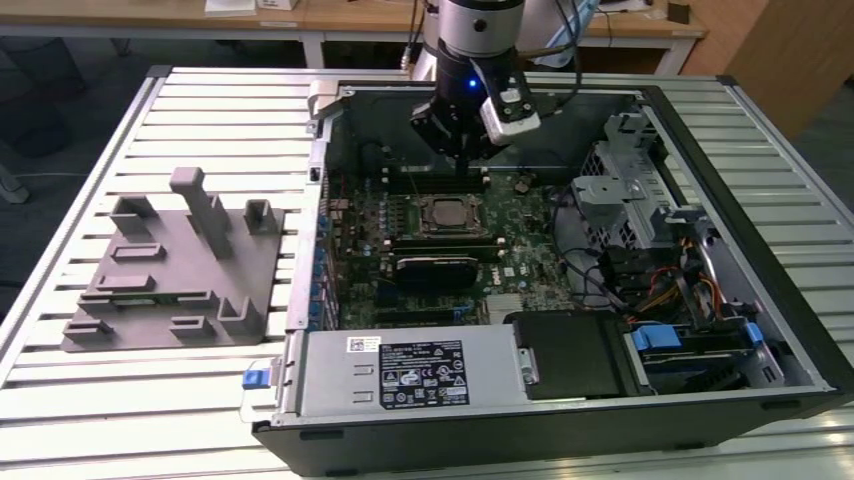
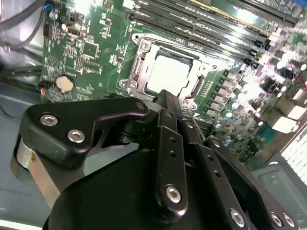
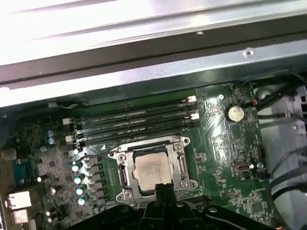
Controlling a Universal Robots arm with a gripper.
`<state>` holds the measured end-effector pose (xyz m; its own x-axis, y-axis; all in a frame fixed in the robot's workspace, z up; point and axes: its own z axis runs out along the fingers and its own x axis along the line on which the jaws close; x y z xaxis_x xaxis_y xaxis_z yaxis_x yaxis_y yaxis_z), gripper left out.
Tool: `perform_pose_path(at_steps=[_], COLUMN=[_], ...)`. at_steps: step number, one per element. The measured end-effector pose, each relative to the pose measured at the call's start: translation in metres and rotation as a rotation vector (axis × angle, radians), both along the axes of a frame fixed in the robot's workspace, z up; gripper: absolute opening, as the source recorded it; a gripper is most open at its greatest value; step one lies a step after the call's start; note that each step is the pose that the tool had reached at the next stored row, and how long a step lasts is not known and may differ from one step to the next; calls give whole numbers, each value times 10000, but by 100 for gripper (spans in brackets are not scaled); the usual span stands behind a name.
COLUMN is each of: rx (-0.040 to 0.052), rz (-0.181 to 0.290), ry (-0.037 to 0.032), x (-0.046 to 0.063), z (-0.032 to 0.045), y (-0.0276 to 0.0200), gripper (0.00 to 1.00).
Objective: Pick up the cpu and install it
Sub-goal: 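Install the first cpu locking lever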
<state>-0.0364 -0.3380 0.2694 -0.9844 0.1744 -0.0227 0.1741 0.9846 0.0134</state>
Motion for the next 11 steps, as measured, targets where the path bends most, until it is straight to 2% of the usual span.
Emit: perform_pose_path(at_steps=[11], rx=[0], rz=[1843], ry=[-1], x=[-1], z=[-5], y=[0], gripper=[11])
